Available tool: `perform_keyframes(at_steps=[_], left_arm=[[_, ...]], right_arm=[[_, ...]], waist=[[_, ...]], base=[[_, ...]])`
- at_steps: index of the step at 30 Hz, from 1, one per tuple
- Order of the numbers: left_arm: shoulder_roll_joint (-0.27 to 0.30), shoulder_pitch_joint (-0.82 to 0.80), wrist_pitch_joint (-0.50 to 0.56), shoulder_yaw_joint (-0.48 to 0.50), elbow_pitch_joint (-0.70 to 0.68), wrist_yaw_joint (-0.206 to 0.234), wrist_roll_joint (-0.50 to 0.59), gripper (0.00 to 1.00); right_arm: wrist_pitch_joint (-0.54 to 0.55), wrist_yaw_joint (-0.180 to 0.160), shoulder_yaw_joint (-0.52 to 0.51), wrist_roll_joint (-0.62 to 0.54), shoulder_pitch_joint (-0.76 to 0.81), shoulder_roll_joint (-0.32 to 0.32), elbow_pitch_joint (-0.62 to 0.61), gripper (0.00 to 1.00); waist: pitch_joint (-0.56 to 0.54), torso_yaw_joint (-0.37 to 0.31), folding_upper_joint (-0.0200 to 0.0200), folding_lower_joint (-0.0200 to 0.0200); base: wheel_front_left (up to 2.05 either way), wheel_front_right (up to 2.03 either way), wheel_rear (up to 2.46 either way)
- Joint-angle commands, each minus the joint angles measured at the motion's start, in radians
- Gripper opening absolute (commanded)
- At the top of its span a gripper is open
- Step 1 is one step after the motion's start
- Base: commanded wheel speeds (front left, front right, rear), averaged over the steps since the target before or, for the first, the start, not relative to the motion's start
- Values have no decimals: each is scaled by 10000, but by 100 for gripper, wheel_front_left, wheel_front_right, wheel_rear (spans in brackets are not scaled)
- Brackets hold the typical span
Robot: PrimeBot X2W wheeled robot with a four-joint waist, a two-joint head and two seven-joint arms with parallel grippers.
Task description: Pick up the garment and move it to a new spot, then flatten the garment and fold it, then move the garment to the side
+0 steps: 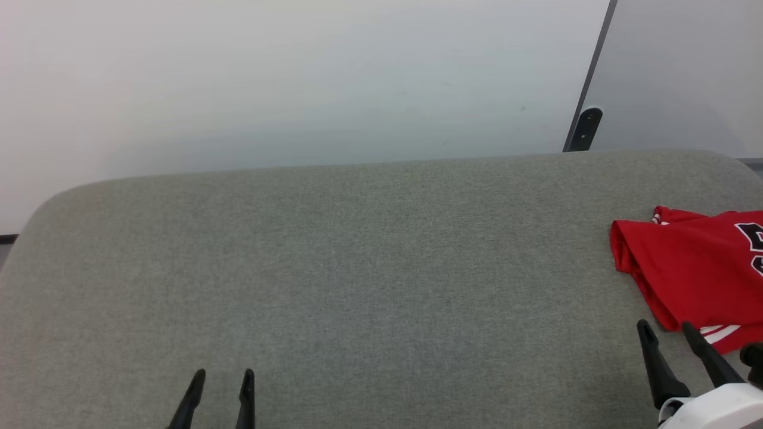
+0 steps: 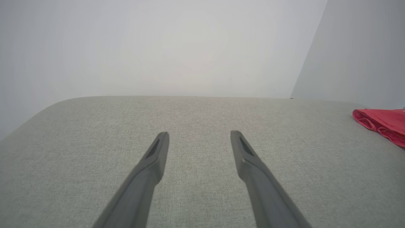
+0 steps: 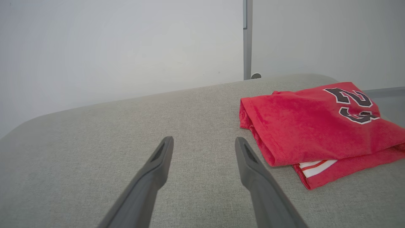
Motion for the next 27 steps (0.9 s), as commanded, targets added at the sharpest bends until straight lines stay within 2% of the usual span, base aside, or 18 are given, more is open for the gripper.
perform_keyframes(at_steps=[1,15,24,25,27], left_arm=[[39,29,-18,-24,0,42,-43,100],[101,31,5,-133,-98,147,-99,100],[55,54,-33,-83,-168,361,-177,100],[48,-1,13,-102,-150,321,-139,0],[-4,18,44,-136,69,324,-127,0]], right_arm=[[21,-17,39,-41,88,53,-61,100],[-21,-17,295,25,-49,66,25,100],[-66,-17,422,102,-94,49,61,100],[-27,0,403,68,-28,53,50,0],[-17,0,407,59,48,109,267,0]], waist=[[7,21,0,0],[43,-29,0,0],[73,-61,0,0],[74,-61,0,0],[74,-61,0,1]], base=[[0,0,0],[0,0,0],[0,0,0],[0,0,0],[0,0,0]])
